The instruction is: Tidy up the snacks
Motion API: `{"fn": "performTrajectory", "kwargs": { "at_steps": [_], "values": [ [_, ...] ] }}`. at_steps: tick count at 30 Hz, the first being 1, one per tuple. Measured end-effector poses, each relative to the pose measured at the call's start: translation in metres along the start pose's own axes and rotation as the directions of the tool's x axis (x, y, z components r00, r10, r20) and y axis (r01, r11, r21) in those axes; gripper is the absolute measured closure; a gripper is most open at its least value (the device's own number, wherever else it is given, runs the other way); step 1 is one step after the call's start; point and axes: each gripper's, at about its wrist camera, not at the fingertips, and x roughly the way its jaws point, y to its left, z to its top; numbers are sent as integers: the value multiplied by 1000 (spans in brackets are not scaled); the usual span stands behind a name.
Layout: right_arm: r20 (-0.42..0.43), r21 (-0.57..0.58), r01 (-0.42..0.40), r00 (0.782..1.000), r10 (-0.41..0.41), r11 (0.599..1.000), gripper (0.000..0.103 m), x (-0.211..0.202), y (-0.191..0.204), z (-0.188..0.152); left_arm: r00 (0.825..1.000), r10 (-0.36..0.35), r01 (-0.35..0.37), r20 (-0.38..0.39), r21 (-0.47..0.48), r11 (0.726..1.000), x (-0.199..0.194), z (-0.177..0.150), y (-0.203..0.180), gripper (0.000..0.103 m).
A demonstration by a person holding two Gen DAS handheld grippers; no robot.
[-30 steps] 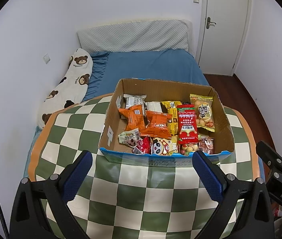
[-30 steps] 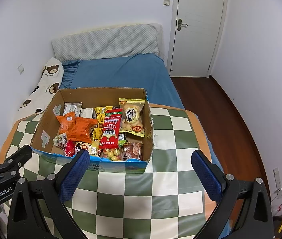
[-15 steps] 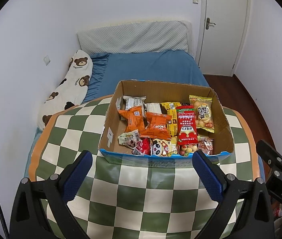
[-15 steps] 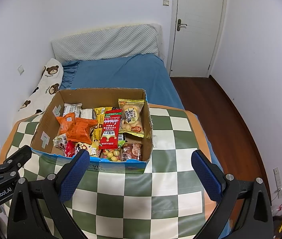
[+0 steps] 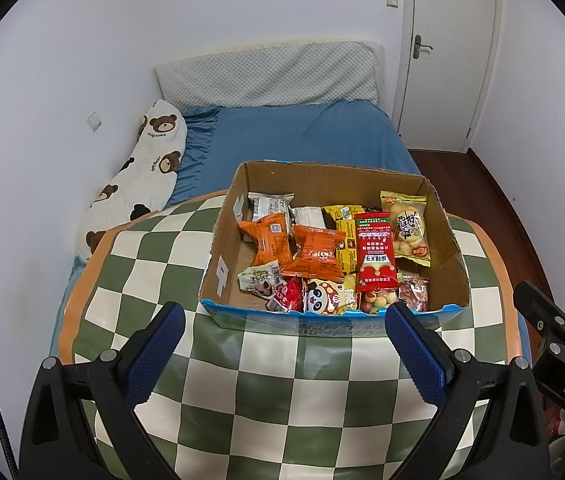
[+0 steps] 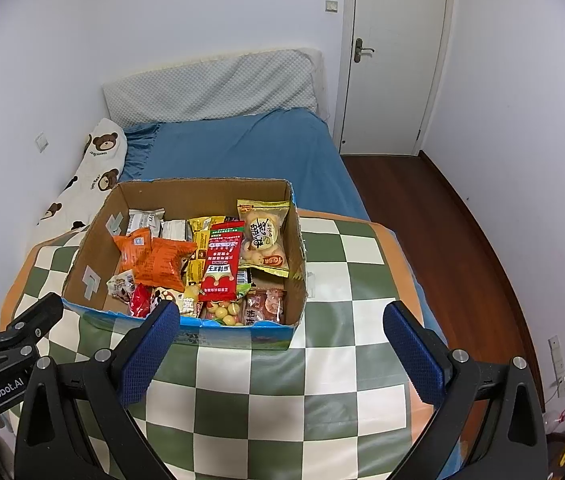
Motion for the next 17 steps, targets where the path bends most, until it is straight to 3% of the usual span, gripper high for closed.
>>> {"fn": "performTrajectory", "kwargs": {
  "at_steps": [17],
  "values": [
    [-8,7,-4,1000,4,1000,0,1,2,-3,1000,13,-13,5,-5,1000,-2,0,6,0]
  ]
}}
